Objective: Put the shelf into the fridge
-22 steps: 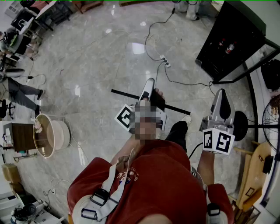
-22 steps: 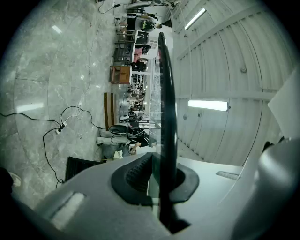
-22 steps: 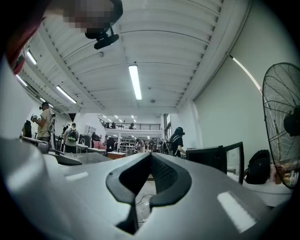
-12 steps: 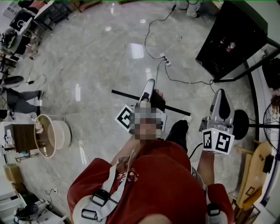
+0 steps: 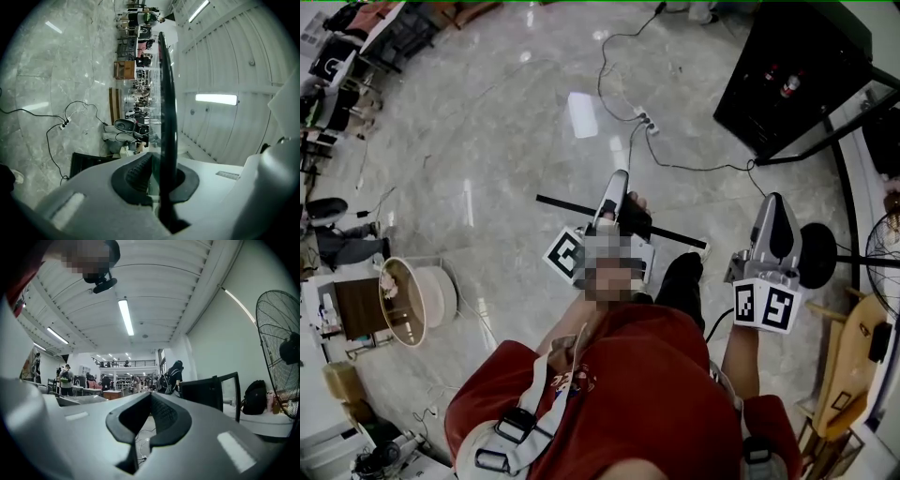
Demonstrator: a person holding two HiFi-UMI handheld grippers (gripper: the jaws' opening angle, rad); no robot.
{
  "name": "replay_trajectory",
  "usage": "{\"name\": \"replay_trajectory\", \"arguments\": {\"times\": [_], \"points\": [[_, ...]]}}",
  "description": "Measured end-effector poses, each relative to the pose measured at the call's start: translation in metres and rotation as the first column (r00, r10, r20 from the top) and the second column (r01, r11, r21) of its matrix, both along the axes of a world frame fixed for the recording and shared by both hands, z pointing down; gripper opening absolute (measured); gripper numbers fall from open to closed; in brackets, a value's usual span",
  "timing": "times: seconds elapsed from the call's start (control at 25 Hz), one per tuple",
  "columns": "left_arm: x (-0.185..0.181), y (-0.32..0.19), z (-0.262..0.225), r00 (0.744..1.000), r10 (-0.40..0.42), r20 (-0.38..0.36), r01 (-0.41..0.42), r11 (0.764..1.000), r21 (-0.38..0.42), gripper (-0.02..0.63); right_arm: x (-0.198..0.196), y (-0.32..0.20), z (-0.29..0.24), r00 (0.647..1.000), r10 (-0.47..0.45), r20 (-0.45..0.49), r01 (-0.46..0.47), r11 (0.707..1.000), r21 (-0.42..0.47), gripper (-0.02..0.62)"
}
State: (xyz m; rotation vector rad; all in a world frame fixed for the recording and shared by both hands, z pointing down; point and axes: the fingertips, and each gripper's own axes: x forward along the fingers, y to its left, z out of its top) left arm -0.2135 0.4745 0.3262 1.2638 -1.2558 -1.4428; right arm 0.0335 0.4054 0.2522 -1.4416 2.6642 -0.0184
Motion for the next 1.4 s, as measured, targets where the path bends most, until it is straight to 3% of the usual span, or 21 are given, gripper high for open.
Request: {"name": "replay_trajectory", "arguments": {"times": [0.48,1.04,1.4], "points": [[0.05,-0.118,0.015,0.997,0.077,-0.023,-0.079,0.995,-0.059,0.017,0.063,-0.099,0.016,0.996,0.094,0.001,-0.094,0.994,-0.048,-0.002],[0.141,-0.263,0.002,0.989,0.148,-0.005,-0.149,0.987,-0.054,0.017,0.158,-0.225,0.016,0.986,0.165,0.028,-0.164,0.986,-0.033,-0.002],[0.17,-0.313,-0.024,0.988,0.157,0.004,-0.157,0.988,-0.012,0.017,0.19,-0.27,-0.008,0.984,0.172,0.048,-0.173,0.985,0.013,-0.002]]}}
